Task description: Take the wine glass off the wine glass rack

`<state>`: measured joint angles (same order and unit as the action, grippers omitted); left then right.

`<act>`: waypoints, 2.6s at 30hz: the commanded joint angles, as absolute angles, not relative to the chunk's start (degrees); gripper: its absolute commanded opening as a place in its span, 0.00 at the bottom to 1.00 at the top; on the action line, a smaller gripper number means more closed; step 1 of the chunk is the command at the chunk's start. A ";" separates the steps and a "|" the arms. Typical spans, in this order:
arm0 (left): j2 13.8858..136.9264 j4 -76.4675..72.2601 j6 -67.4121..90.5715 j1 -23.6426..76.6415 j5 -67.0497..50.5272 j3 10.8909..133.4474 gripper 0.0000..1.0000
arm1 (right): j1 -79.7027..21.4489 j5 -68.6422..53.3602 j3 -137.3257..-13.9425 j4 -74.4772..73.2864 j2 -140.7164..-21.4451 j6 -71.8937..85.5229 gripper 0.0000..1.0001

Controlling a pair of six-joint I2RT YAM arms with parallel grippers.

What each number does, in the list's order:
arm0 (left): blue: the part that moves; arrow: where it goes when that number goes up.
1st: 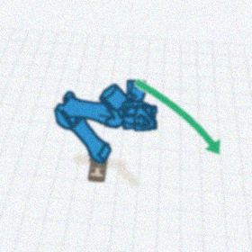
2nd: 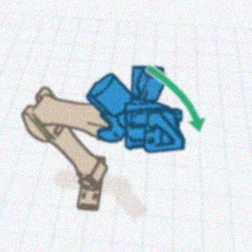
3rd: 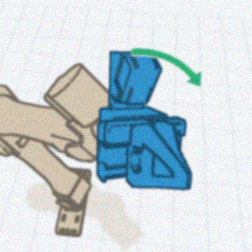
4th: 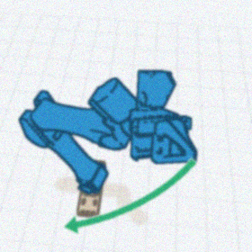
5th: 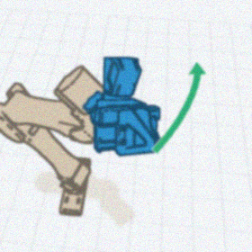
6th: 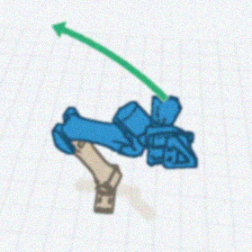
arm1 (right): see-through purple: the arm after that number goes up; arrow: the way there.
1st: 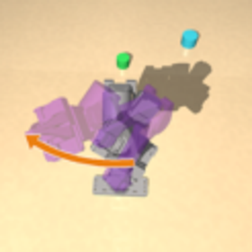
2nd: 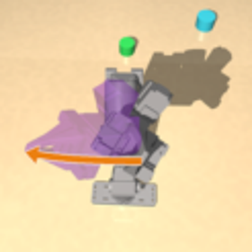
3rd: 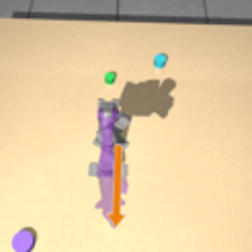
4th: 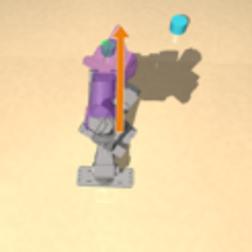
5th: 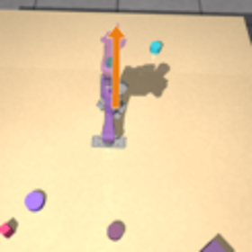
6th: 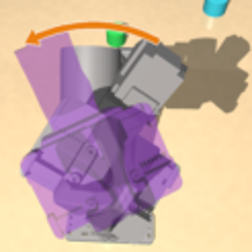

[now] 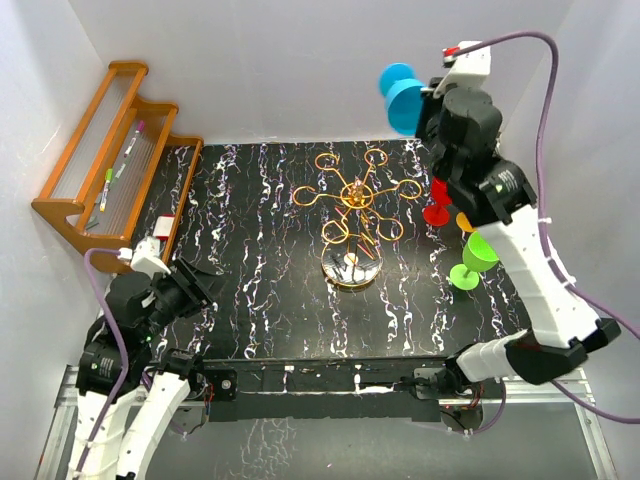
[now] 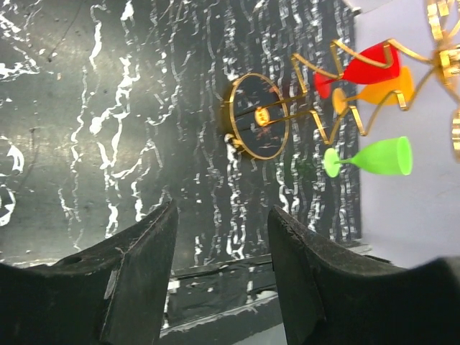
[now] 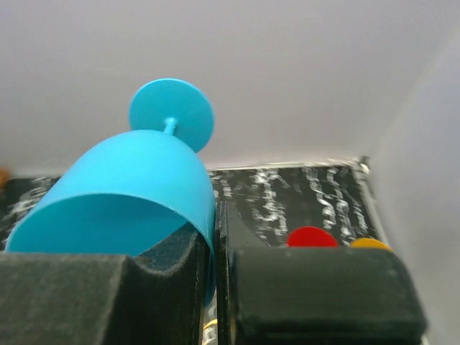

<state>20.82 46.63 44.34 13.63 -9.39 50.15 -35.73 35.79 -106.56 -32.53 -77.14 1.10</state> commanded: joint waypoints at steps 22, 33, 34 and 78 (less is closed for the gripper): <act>25.74 39.38 31.81 13.72 -2.90 43.30 0.51 | -3.17 8.47 -92.26 -45.43 -73.99 15.33 0.08; 26.25 39.34 31.77 13.72 -3.34 42.95 0.50 | -3.16 9.97 -88.34 -46.35 -72.59 15.73 0.08; 26.15 39.29 31.77 13.76 -3.34 42.93 0.50 | -3.12 9.87 -87.74 -46.47 -72.45 15.80 0.08; 38.48 31.89 29.18 13.73 -7.88 39.85 0.50 | -1.52 8.27 -65.01 -45.22 -72.63 16.47 0.09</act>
<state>38.92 32.99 30.15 13.63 -6.83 40.27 -2.09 7.35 -64.14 -49.25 -73.03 15.49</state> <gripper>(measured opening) 0.504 0.091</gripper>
